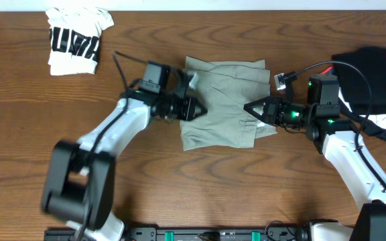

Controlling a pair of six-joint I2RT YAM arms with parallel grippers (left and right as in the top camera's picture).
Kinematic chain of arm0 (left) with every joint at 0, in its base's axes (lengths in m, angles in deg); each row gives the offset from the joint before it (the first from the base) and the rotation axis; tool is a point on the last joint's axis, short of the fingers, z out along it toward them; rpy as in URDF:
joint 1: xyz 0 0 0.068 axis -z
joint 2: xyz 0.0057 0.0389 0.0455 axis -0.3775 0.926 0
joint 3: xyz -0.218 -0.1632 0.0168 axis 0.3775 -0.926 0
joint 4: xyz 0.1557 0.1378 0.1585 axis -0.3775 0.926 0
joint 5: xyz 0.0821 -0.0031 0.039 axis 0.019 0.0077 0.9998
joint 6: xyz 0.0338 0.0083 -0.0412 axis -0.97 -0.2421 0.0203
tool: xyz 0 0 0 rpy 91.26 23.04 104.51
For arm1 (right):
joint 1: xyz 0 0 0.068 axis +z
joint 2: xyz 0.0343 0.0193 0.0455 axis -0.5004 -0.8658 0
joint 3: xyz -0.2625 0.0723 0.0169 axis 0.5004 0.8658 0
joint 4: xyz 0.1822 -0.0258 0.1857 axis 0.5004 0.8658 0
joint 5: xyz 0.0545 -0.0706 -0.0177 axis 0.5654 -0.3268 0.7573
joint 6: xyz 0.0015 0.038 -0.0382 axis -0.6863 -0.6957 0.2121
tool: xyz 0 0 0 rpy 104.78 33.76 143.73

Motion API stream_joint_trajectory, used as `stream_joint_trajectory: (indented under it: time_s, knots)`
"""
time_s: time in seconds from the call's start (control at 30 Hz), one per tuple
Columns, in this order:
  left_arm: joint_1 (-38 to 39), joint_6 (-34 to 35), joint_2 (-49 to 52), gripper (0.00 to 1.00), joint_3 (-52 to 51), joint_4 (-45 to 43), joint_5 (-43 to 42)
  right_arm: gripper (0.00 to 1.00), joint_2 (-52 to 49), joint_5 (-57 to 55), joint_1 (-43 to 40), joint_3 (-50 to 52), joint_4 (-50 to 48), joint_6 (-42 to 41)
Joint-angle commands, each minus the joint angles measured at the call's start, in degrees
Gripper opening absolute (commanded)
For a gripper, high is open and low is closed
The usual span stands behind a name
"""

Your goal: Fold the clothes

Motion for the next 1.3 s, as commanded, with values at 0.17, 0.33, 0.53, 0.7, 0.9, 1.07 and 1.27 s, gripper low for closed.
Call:
stream_joint_trajectory:
  time_s: [0.17,0.33,0.53,0.7,0.9,1.07,1.27]
  knots:
    - [-3.50,6.67,0.39,0.06,1.22,-13.11,1.31,0.19,0.79,0.70,-0.48,-0.79,2.03,1.05]
    - [-4.61,14.25,7.43,0.06,1.22,-21.73,1.29,0.19,0.79,0.68,-0.48,-0.79,2.62,1.05]
    - [-4.66,15.93,16.46,0.06,1.22,-22.71,0.44,0.19,0.79,0.66,-0.48,-0.79,2.86,1.22]
    - [-4.61,15.93,19.82,0.06,1.20,-22.43,0.44,0.18,0.79,0.66,-0.48,-0.79,2.89,1.66]
    - [-4.68,17.20,17.18,0.06,1.31,-27.58,-4.04,0.18,0.79,0.66,-0.48,-0.79,3.28,1.92]
    - [-4.68,19.21,12.13,0.06,4.04,-31.12,-3.48,0.18,0.79,0.61,-0.48,-0.79,4.17,2.86]
    - [-4.68,21.42,11.89,0.06,8.81,-31.08,2.97,0.19,0.79,0.59,-0.48,-0.79,4.68,3.19]
